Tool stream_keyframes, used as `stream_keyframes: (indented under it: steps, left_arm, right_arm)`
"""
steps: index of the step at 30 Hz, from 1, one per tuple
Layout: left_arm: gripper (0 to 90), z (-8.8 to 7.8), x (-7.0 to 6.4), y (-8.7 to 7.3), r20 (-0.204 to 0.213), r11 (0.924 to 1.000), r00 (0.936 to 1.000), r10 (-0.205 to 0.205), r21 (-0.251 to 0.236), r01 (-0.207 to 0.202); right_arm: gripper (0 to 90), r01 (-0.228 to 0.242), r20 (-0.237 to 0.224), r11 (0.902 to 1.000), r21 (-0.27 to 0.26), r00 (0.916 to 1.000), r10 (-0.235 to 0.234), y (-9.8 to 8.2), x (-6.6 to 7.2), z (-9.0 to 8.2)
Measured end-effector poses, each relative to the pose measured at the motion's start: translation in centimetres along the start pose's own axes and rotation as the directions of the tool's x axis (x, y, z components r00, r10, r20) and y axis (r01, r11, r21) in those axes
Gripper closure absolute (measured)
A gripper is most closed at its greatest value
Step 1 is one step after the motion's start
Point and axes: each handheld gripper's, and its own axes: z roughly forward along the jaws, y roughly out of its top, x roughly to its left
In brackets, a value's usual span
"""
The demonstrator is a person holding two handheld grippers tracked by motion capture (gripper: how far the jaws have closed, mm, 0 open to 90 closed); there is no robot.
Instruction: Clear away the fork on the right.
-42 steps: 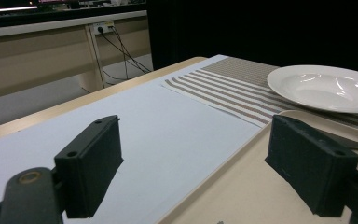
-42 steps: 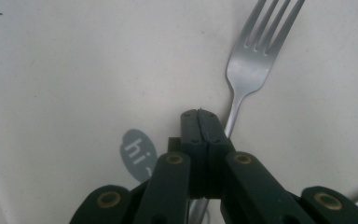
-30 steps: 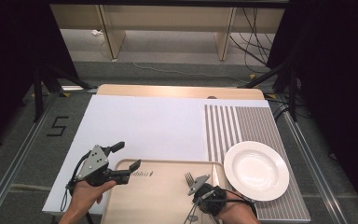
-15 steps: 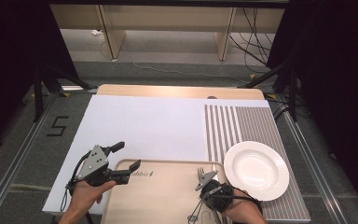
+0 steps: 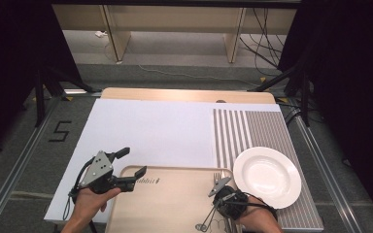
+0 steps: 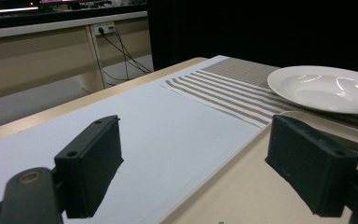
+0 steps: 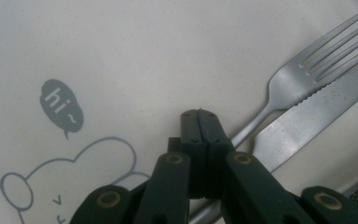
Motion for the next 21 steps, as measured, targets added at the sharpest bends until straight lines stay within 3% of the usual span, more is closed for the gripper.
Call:
stream_keyframes:
  steps: [21]
  left_arm:
    - [17.1, -0.01, 0.00, 0.01, 0.000, 1.0000, 1.0000, -0.001, -0.001, 0.001]
  right_arm:
    - [89.9, -0.034, -0.003, 0.9994, -0.004, 0.9994, 0.034, -0.61, -0.47, -0.24]
